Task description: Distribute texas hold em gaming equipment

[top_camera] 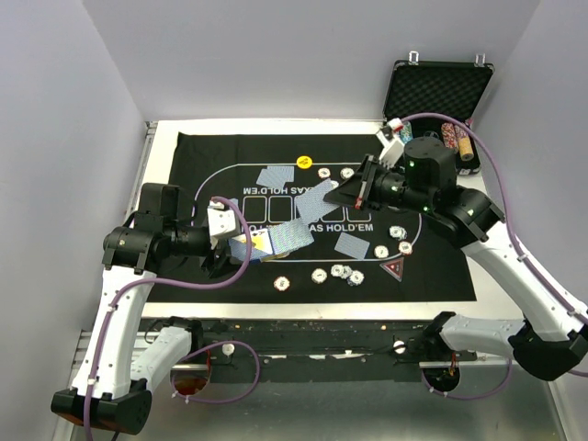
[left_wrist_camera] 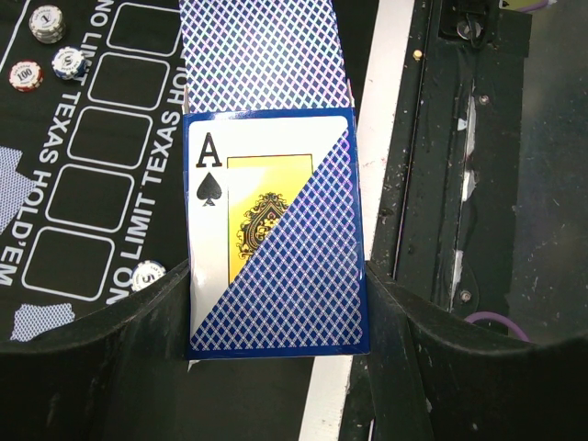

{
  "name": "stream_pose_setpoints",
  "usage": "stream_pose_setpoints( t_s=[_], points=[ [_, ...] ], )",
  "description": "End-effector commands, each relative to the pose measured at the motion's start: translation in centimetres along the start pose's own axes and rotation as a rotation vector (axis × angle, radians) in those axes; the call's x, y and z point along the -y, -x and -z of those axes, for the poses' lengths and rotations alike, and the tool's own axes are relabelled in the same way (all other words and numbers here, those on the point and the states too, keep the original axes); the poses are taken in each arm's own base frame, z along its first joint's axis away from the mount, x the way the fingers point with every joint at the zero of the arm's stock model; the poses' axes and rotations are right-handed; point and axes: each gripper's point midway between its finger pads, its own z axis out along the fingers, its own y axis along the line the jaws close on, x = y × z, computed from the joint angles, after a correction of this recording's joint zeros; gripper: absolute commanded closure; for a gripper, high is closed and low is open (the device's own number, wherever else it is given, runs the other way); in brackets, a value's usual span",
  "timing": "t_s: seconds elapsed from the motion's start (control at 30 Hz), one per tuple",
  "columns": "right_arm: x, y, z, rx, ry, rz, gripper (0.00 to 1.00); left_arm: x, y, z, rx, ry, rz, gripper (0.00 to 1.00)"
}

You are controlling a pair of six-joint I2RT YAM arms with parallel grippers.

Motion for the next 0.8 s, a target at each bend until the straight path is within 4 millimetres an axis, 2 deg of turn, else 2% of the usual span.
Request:
stream_pose_setpoints(
  t_s=[0.0, 0.17, 0.3, 0.5, 0.77],
  points=[
    [2.3, 1.9, 1.2, 0.054, -0.078, -0.010, 0.99, 0.6, 2.0, 0.4, 0.069, -0.014, -0.053, 0.81],
    [8.6, 3.5, 1.4, 0.091, -0.213, -0.061, 0.99, 0.6, 2.0, 0.4, 0.068, -0.014, -0.055, 0.81],
    [14.4, 2.1, 0.2, 0.054, -0.294, -0.134, 0.99, 0.6, 2.0, 0.4, 0.068, -0.012, -0.054, 0.81],
    [22.5, -1.2, -2.3, 0.006, -0.367, -0.243, 0.99, 0.7, 1.9, 0.5, 0.066, -0.010, -0.057, 0.81],
    [28.6, -3.9, -4.5, -0.052, -0.442, -0.321, 0.99, 0.8, 2.1, 0.6, 0.064, -0.009, -0.065, 0.81]
  ],
)
